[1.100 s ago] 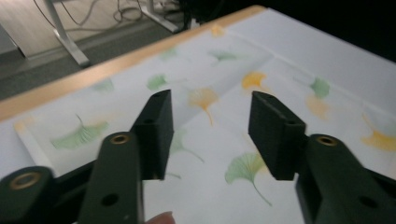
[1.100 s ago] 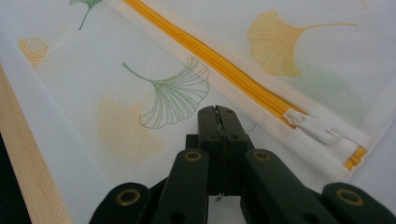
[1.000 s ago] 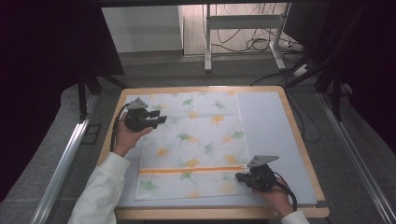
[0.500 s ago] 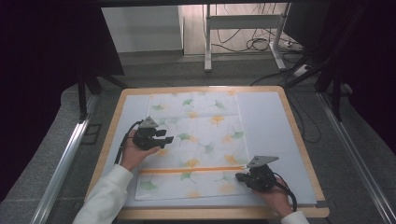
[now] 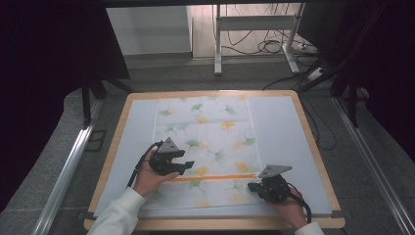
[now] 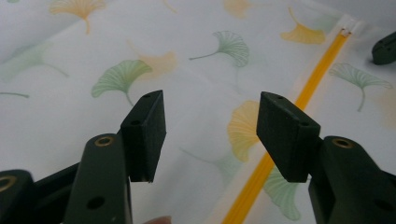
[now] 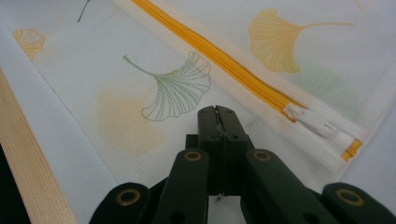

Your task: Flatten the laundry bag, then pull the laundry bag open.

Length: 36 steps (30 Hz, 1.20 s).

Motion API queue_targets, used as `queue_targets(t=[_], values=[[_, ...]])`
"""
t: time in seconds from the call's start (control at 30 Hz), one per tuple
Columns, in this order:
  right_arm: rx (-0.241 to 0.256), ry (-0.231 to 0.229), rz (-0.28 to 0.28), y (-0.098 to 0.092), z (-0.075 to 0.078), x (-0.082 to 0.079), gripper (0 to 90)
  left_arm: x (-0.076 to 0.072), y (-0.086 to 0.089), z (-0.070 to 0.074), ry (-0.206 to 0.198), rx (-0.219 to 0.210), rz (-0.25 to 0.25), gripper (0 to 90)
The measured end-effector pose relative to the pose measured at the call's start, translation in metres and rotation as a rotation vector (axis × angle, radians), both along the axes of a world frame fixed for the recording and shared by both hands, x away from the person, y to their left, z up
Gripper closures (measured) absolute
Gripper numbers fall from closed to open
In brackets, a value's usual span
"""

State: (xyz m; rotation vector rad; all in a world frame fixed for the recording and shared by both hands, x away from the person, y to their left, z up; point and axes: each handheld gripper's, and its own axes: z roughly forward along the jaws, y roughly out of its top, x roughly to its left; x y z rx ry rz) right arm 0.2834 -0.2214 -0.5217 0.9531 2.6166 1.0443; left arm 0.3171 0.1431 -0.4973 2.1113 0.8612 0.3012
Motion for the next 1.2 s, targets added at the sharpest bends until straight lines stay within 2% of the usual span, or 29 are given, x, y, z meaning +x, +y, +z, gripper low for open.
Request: queue_targets(t=[0.17, 0.27, 0.57, 0.87, 1.1, 1.2], values=[[-0.004, 0.001, -0.017, -0.003, 0.001, -0.002, 89.5, -0.007, -0.009, 0.002, 0.005, -0.011, -0.021, 40.4], [0.014, 0.000, -0.028, -0.008, 0.005, -0.006, 89.5, -0.010, -0.015, 0.004, -0.005, -0.012, -0.032, 40.4], [0.016, -0.001, -0.049, -0.014, 0.006, -0.012, 89.5, -0.016, -0.036, 0.012, -0.030, -0.022, -0.070, 39.4], [0.000, -0.006, -0.039, -0.013, 0.005, -0.021, 89.1, -0.014, -0.059, 0.013, -0.034, -0.012, -0.099, 40.1], [-0.007, -0.004, -0.045, -0.014, 0.005, -0.021, 88.9, -0.011, -0.075, 0.011, -0.030, -0.009, -0.122, 40.8], [-0.004, -0.001, -0.061, -0.016, 0.004, -0.019, 88.8, -0.008, -0.083, 0.010, -0.024, 0.005, -0.137, 41.7]])
